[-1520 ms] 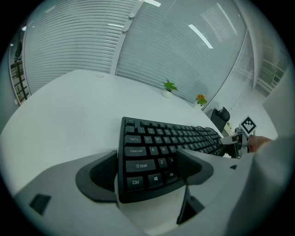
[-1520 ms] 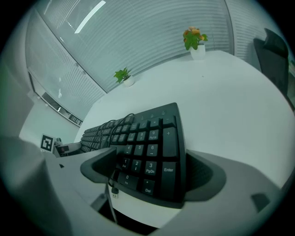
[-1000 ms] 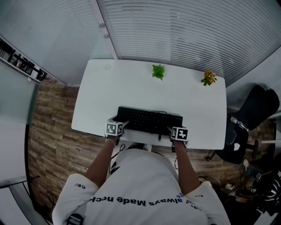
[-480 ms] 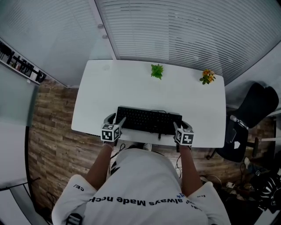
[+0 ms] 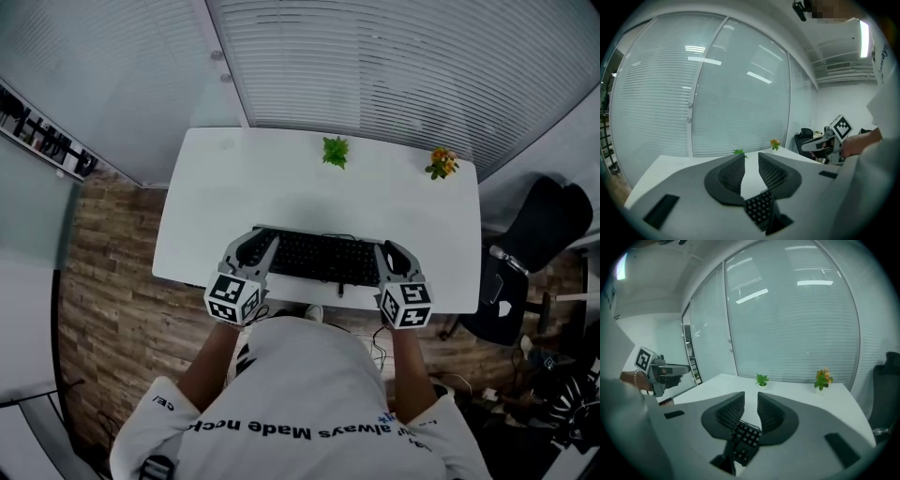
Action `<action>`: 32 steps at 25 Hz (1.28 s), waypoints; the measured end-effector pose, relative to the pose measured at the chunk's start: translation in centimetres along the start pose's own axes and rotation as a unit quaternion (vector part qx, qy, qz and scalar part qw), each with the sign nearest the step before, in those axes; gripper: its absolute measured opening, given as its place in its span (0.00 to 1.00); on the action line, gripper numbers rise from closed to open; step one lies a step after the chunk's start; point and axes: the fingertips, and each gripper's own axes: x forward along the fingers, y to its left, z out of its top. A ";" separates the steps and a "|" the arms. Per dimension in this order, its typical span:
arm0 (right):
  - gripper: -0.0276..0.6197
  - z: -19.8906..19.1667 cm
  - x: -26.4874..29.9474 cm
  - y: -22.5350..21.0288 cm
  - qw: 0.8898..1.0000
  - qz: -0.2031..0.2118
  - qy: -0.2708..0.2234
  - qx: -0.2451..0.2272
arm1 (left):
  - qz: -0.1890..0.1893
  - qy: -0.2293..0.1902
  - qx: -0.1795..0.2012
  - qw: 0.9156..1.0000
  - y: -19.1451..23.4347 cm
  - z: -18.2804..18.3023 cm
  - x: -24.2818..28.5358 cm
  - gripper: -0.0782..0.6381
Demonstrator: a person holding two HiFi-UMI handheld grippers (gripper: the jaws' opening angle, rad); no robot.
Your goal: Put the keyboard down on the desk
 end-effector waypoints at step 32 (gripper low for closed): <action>0.09 14.0 -8.9 7.2 0.987 0.043 -0.130 -0.089 | -0.061 -0.143 0.043 0.987 -7.2 14.6 -4.4 0.18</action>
